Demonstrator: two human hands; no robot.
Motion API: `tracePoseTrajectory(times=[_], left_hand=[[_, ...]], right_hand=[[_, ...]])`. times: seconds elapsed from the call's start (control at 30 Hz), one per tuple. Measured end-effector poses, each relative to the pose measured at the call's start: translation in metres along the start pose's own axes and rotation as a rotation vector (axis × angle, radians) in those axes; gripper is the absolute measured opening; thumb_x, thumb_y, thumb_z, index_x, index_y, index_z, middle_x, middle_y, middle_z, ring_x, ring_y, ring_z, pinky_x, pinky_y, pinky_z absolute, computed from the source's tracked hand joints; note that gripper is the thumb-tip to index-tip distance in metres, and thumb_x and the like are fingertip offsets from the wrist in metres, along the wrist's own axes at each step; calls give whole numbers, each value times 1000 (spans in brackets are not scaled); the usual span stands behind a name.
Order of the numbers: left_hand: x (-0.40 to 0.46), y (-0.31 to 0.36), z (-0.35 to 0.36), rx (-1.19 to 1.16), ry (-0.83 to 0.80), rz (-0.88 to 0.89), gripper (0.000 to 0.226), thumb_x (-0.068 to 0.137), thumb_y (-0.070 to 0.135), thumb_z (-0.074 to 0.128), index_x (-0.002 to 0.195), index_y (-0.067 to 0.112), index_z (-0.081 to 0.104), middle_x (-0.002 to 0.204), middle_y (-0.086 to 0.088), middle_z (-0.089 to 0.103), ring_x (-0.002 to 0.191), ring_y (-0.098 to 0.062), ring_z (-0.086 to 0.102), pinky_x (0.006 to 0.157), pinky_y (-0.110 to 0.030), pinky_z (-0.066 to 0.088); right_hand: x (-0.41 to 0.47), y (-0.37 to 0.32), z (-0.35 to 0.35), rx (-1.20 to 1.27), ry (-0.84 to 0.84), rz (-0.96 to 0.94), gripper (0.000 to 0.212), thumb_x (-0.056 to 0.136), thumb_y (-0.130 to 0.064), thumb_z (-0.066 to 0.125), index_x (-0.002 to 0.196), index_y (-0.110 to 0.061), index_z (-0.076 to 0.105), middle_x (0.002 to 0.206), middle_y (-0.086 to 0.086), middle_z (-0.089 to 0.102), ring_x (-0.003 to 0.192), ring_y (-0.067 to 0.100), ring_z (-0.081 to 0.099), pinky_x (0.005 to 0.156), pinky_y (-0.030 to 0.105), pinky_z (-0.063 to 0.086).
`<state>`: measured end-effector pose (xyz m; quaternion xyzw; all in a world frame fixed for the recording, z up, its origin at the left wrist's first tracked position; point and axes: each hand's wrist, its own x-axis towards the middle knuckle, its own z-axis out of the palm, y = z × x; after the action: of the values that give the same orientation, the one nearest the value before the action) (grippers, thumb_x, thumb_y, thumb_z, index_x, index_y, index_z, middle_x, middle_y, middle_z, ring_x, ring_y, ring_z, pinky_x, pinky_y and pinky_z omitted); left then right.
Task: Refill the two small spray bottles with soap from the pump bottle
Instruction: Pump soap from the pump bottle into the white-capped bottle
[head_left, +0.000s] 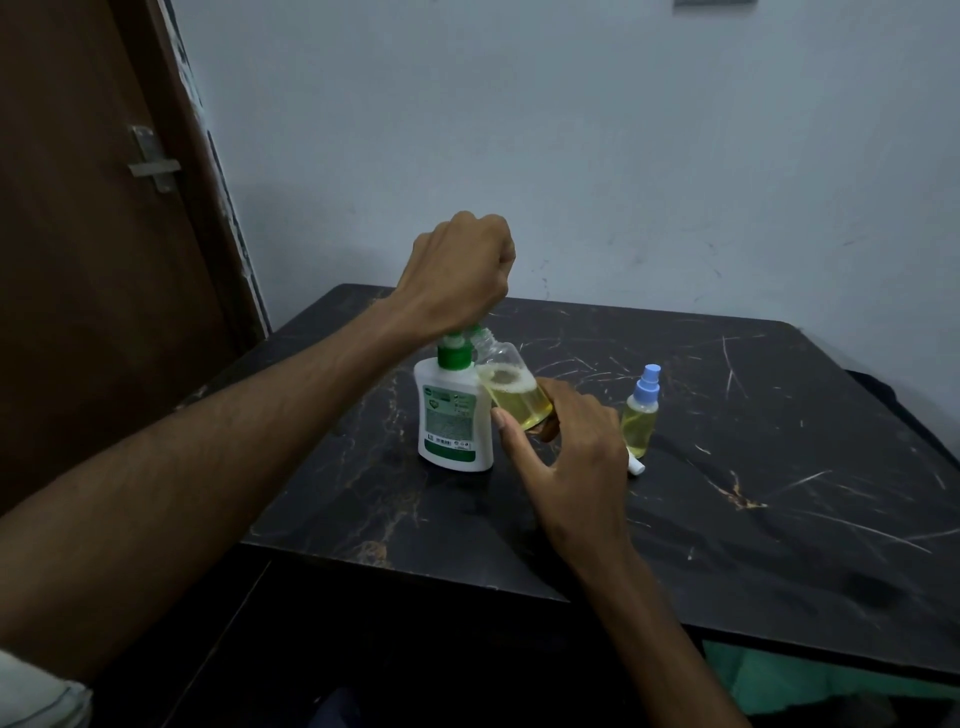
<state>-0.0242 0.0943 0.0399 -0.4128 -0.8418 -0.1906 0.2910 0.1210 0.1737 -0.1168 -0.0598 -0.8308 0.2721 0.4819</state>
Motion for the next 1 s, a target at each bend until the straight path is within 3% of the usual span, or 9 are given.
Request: tracePoseTrajectory(times=[0.4, 0.63, 0.83, 1.0], left_hand=[[3, 0, 1, 6, -18, 19, 39, 72, -8, 47, 52, 24, 40, 54, 10, 40, 52, -10, 41, 66, -41, 55], [0, -2, 6, -17, -27, 0, 36, 69, -7, 45, 51, 24, 42, 52, 11, 42, 52, -15, 46, 67, -48, 60], [3, -2, 1, -18, -14, 6, 39, 72, -8, 46, 52, 25, 40, 53, 12, 40, 51, -10, 42, 64, -42, 57], [0, -3, 5, -24, -25, 2, 34, 67, -6, 45, 51, 23, 43, 52, 11, 43, 52, -15, 47, 67, -49, 61]], right_hand=[[0, 0, 0, 4, 4, 10, 42, 98, -54, 60, 120, -19, 67, 94, -12, 61, 84, 7, 51, 81, 23, 36], [0, 0, 0, 5, -9, 0, 42, 98, -53, 60, 121, -19, 67, 95, -10, 64, 84, 7, 52, 82, 23, 35], [0, 0, 1, 2, 7, 4, 41, 97, -53, 61, 120, -19, 67, 94, -11, 62, 83, 7, 51, 81, 24, 36], [1, 0, 1, -3, 4, -4, 43, 98, -54, 60, 121, -18, 67, 96, -10, 64, 84, 5, 51, 82, 22, 34]])
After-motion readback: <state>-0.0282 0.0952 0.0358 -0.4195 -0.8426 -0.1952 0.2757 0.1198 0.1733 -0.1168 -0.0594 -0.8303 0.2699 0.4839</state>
